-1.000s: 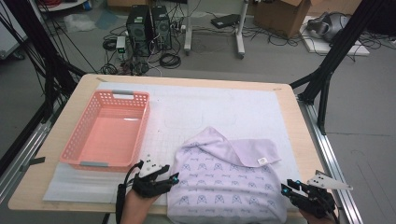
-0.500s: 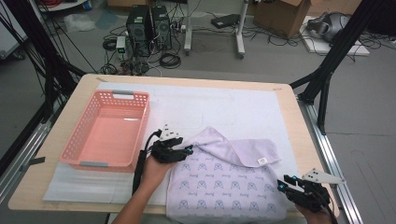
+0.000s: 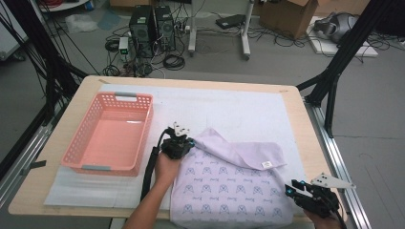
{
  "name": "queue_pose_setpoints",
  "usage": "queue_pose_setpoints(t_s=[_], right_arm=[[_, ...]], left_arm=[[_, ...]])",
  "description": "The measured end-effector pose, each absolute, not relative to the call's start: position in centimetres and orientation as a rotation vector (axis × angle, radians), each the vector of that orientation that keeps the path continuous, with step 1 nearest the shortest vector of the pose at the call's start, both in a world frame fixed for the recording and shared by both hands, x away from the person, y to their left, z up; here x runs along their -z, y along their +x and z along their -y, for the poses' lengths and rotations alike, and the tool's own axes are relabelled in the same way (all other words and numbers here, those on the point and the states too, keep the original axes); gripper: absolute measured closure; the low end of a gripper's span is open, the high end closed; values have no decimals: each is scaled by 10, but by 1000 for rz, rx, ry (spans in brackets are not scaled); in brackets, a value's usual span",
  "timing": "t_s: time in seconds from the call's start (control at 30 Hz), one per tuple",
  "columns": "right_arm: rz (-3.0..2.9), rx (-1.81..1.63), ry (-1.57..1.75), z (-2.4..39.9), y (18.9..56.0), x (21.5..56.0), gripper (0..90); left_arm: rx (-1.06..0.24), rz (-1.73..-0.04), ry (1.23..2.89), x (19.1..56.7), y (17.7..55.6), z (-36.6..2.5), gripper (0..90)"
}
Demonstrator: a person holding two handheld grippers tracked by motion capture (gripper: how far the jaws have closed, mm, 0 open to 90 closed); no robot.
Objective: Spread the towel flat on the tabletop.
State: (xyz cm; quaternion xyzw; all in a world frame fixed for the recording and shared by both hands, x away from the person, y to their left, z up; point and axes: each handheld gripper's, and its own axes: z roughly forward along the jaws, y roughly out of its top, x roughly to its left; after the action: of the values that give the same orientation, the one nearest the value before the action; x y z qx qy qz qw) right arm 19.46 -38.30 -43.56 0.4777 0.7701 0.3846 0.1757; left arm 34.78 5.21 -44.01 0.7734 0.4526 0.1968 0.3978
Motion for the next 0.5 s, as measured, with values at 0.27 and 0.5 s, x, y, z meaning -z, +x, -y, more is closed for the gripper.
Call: queue_pose_setpoints(t_s=[0.27,0.5], right_arm=[[-2163,-1101,1344,382,204,431,606],[-2210,-1122,1340,368,233,434,620]], left_arm=[[-456,-1133,1933,442,347,-65,606],[-422,-1086,1892,437,362,-59,498]])
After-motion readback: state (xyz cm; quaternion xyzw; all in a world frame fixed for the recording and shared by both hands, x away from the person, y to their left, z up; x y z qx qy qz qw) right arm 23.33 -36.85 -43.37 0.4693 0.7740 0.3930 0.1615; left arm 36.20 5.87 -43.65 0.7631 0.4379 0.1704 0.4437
